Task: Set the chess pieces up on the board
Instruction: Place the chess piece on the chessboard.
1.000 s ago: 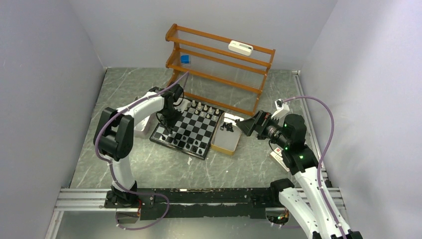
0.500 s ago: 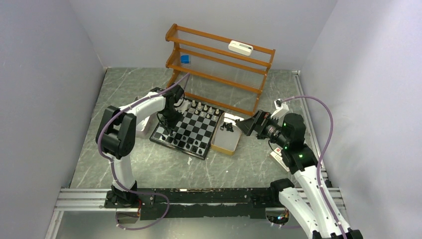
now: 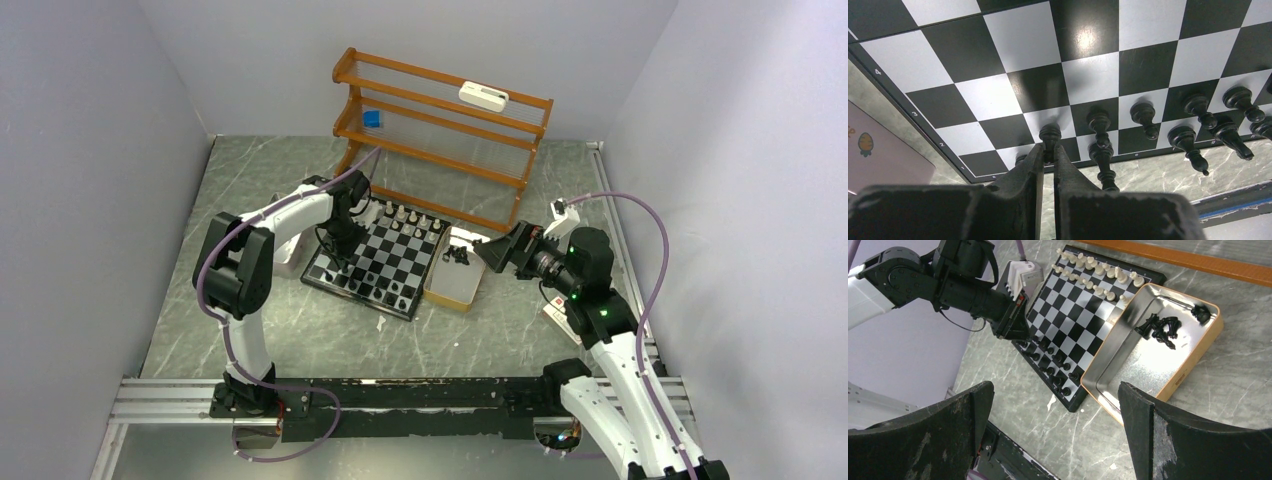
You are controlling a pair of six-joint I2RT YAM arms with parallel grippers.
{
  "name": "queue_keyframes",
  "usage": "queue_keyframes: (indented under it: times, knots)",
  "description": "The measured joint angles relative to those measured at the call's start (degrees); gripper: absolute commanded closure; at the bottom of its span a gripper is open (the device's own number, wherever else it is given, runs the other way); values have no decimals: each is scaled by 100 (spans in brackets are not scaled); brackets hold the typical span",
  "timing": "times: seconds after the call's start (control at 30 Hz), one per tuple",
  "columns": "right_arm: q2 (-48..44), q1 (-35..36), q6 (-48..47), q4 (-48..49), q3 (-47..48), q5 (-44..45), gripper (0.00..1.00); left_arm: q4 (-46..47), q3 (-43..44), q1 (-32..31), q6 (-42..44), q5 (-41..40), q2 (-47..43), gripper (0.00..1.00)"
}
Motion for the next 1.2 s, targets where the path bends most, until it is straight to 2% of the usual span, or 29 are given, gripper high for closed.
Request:
queue_keyframes:
  times: [0.43,0.73,0.87,1.03,1.2]
  knots:
    - [-42,0,-2,37,-26,-11,0,-4,22,-33,-39,2,83,74]
    - [-63,0,0,42,-74,-13,0,20,35,-37,-42,107,81,81]
    - [-74,0,2,42,-74,-15,0,22,55,-37,-46,151,81,81]
    - [-74,0,7,42,-74,-35,0,24,66,-37,-50,153,81,78]
    - [-74,0,7,44,-74,-57,0,24,66,-37,-63,149,81,68]
